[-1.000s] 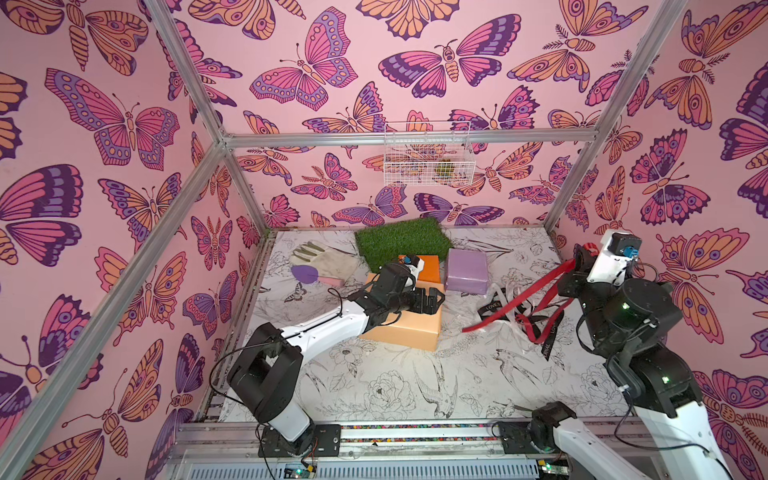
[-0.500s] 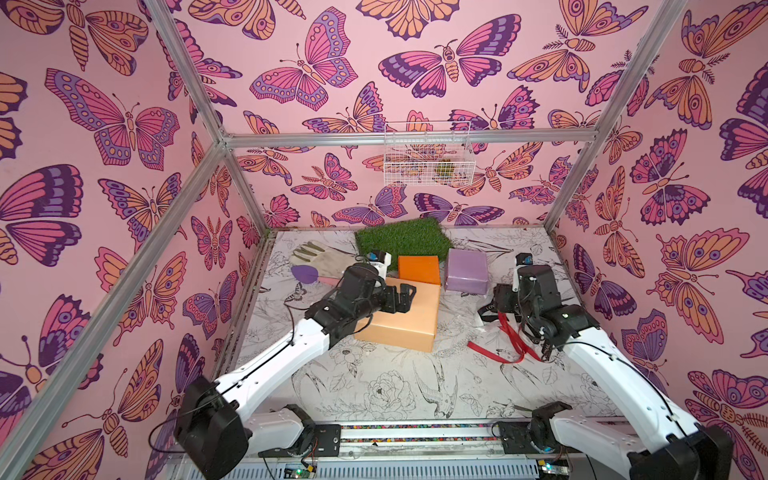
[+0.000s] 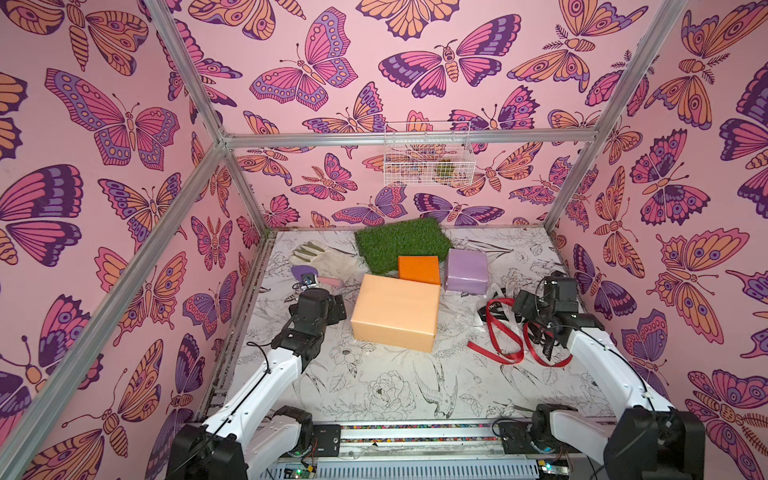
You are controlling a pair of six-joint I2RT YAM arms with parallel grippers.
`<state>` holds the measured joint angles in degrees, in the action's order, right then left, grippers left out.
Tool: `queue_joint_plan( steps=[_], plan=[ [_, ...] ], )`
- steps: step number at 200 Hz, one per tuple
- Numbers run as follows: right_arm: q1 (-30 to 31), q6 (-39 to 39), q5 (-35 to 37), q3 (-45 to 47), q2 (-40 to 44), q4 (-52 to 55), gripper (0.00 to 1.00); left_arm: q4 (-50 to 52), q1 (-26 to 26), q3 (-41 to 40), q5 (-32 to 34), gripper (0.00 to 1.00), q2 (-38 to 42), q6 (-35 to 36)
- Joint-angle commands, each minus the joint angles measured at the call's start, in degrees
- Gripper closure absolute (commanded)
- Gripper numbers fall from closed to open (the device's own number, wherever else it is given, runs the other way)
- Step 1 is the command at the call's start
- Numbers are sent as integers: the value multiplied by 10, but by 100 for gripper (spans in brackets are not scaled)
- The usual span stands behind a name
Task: Untie the ribbon bows on the gift boxes
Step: Place the ribbon at the center of the board, then reset both arms
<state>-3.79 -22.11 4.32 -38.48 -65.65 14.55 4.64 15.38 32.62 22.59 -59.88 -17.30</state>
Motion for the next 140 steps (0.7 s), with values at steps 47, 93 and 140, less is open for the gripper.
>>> queue_joint_plan(
  steps=[47,93,140],
  plan=[
    [1,112,-11,149,-88,-444,6,-467,-26,-150,59,0,-105,201],
    [48,197,18,156,-168,-585,4,-737,-58,-199,-15,0,-276,252],
    [63,190,78,169,-211,-648,1,-771,-116,-213,-137,0,-311,216]
  ],
)
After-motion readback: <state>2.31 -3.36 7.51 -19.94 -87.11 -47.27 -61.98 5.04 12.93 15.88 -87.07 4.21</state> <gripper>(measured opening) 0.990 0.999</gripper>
